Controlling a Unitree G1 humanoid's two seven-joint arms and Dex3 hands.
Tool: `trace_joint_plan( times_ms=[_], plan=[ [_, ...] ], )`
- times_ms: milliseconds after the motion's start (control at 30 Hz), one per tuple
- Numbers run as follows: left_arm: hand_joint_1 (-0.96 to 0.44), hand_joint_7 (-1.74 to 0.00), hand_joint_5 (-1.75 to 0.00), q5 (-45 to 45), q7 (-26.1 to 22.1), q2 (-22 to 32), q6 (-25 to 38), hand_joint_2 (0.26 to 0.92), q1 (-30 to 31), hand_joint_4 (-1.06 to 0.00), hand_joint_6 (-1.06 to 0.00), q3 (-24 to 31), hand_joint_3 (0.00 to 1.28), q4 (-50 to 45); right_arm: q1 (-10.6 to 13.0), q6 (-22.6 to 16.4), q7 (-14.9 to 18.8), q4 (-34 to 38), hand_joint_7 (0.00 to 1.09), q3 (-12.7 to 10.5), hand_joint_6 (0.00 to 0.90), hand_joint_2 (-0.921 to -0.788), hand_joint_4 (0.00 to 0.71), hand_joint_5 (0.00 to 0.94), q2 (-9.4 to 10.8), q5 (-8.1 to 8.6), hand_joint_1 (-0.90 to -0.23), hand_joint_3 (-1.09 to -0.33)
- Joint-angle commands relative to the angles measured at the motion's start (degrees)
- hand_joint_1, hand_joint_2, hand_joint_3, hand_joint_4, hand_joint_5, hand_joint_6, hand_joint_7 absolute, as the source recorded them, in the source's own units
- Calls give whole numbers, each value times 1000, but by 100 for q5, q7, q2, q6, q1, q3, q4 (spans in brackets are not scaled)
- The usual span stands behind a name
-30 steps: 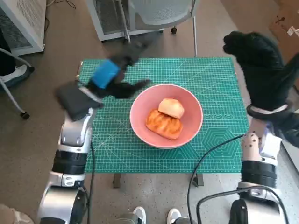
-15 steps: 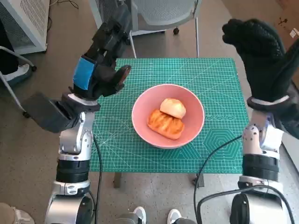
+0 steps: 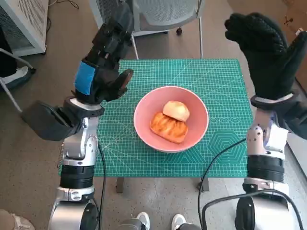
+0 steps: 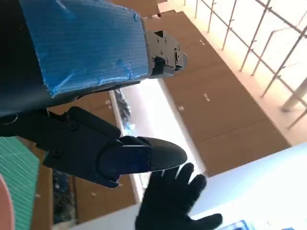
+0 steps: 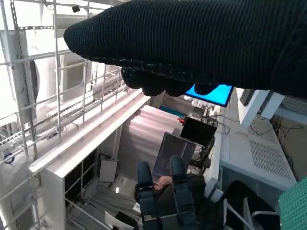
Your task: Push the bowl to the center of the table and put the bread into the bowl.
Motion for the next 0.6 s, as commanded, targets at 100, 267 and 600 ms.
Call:
trace_joint_plan(
  times_ms=[100,267,600],
  plan=[
    [-622,-47,-18,-149,-69,-29,-33,921,-25,-44,-186,22,343,-73,-52,-80,-75,170,5,36,457,-921,357,2,4,-152,-640,-730],
    [-606,-55,-14,-160,-91,-24,-59,921,-45,-37,-177,-9,330,-70,-110,-117,-89,295,6,19,459,-921,358,2,-25,-204,-639,-731],
    [-597,-69,-12,-2,-26,-39,-193,921,-65,-35,-152,-78,310,7,-157,-120,-214,344,7,34,463,-921,357,1,-71,-331,-633,-747]
  ],
)
